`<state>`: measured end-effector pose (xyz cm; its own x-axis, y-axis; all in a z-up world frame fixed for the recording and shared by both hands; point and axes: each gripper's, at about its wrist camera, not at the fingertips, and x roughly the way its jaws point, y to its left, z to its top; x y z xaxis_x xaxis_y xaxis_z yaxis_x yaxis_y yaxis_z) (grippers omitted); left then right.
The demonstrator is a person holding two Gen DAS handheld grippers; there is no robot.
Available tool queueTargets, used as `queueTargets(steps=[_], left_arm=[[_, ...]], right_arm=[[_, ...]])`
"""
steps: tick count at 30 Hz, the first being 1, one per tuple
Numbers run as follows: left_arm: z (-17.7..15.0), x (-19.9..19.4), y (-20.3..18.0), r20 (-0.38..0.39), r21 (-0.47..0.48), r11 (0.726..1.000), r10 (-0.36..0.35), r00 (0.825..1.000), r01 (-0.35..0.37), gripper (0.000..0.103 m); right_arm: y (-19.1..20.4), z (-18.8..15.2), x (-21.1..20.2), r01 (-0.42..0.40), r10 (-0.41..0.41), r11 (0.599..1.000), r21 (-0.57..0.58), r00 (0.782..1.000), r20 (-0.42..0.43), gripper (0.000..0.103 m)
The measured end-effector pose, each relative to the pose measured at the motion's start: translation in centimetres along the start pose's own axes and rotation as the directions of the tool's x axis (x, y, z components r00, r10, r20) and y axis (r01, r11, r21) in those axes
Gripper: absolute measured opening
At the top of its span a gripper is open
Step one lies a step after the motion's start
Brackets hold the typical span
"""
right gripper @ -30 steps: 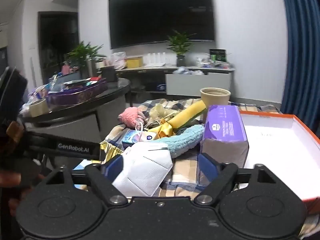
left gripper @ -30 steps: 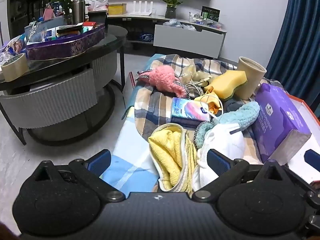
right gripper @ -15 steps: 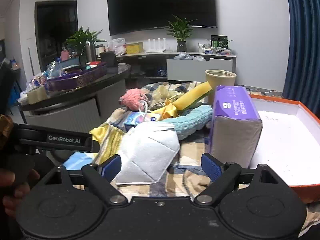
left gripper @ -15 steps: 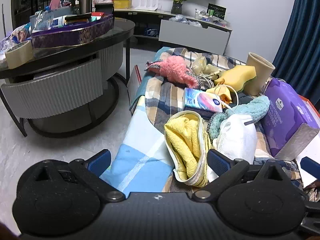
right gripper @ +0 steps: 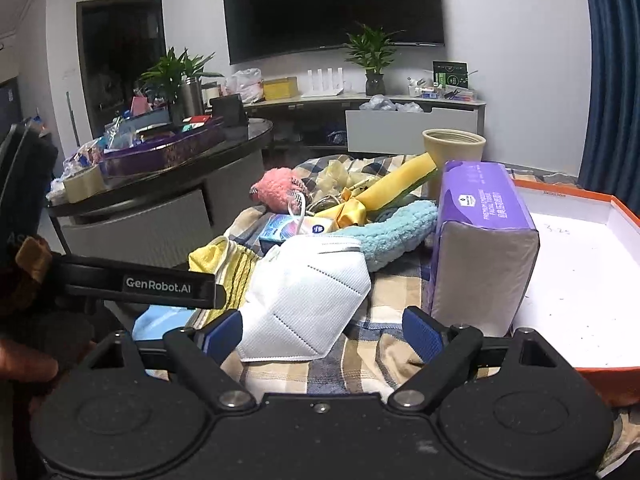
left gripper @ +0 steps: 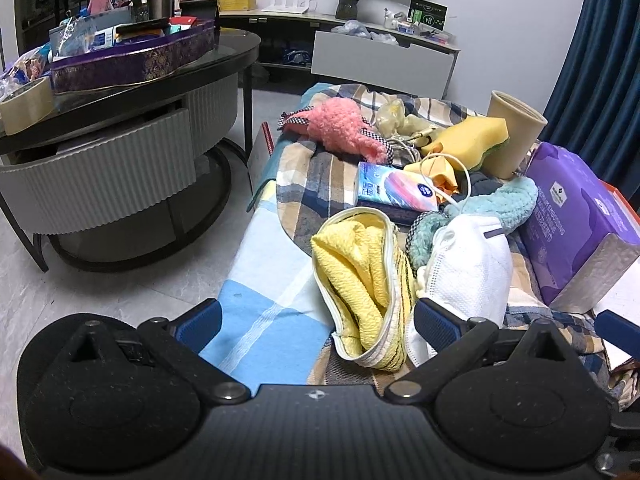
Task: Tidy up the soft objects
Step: 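Move both tools toward the yellow towel and white face mask, then grasp the yellow striped towel with the left gripper while the right grasps the white mask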
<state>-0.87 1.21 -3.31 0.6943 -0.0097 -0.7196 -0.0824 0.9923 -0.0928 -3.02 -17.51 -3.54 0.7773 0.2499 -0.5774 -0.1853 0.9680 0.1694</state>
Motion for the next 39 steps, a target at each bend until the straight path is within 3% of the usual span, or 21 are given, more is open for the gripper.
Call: queueTargets(steps=[39], left_arm=[[-0.13,0.29,-0.15,-0.003,0.012,1.000,0.017,1.000,-0.017,0.103]], right_arm=[[-0.55,-0.13,0.46,-0.012,0.015,0.996,0.088,0.999,-0.030,0.102]])
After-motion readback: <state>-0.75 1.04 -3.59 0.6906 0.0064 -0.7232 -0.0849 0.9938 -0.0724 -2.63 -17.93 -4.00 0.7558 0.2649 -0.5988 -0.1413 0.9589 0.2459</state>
